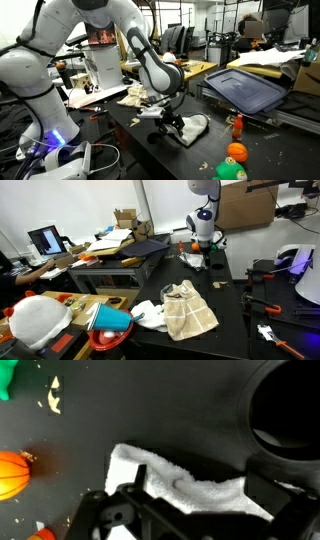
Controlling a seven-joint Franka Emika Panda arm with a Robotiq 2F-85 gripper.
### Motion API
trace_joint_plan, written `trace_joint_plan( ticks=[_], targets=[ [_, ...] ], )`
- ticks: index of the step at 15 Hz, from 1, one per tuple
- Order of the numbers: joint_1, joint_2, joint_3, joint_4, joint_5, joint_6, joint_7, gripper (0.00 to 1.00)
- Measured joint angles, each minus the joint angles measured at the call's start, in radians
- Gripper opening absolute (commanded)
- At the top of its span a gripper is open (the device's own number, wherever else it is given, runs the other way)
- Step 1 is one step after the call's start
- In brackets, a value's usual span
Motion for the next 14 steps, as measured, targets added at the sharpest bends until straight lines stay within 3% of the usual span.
trace_joint_plan(
  ticks=[6, 9, 12, 14],
  targets=[
    [-0.002, 0.001, -0.003, -0.001, 0.048, 0.0, -0.041, 1.0],
    [-0.035, -0.019, 0.033, -0.003, 0.047, 0.0, -0.041, 1.0],
    [-0.142, -0.085, 0.136, -0.026, 0.026, 0.0, -0.059, 1.0],
    [-0.261, -0.148, 0.233, -0.058, 0.004, 0.001, -0.105, 1.0]
  ],
)
